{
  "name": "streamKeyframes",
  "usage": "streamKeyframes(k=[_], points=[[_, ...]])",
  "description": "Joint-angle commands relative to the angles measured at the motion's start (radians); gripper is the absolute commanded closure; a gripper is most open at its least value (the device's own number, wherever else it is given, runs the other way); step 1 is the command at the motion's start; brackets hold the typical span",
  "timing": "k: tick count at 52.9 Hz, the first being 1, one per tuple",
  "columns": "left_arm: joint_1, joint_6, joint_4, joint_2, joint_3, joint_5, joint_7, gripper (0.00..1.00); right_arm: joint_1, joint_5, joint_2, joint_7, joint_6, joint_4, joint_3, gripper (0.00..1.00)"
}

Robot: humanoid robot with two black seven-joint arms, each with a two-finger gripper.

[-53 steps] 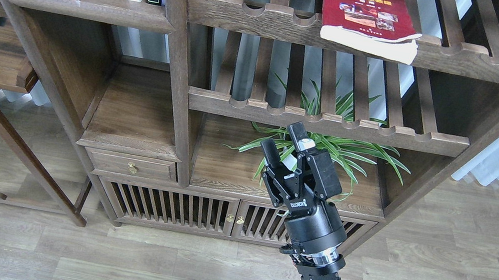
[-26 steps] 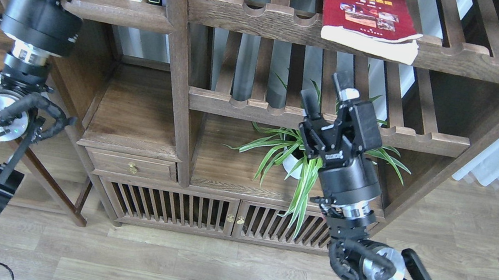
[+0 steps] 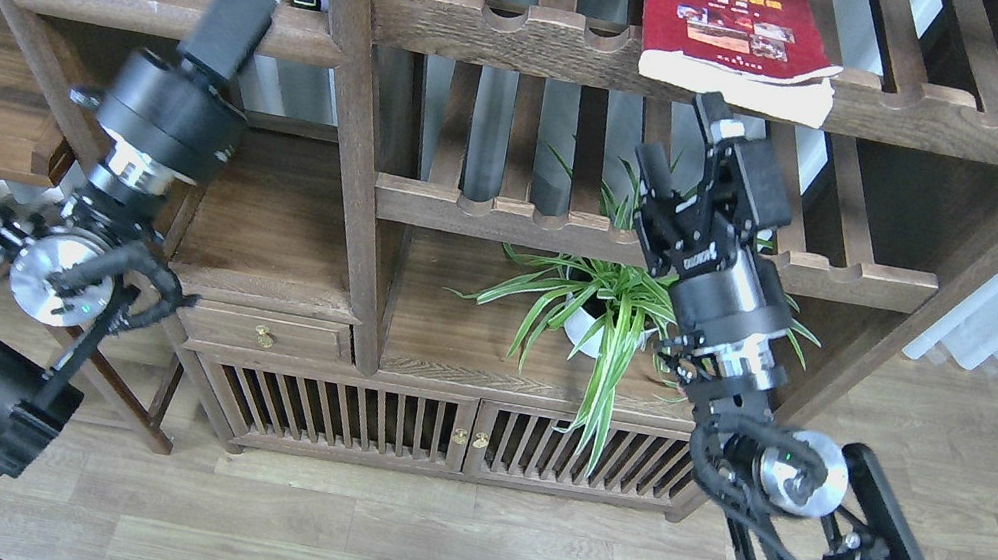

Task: Organize books on shelf
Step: 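Raise both grippers toward the red book on the upper shelf, then tip the red book off the upper shelf with the right gripper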

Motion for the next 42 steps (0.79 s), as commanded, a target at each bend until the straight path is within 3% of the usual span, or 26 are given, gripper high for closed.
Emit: streamKeyframes(k=[1,14,29,42], points=[[0.018,0.000,0.009,-0.002,0.004,-0.003,0.048,0.00,0.035,0.012,-0.016,0.000,-0.069,0.001,0.029,0.09],[0.018,0.000,0.019,-0.015,0.007,-0.003,0.055,0.00,0.073,0.029,-0.042,-0.002,-0.253,0.001,0.109,0.09],[0.018,0.000,0.020,-0.015,0.007,-0.003,0.055,0.00,0.101,0.032,-0.044,0.000,-0.286,0.001,0.119,0.11],[0.018,0.000,0.020,-0.014,0.004,-0.003,0.055,0.00,0.157,0.031,-0.056,0.000,-0.425,-0.001,0.119,0.11]])
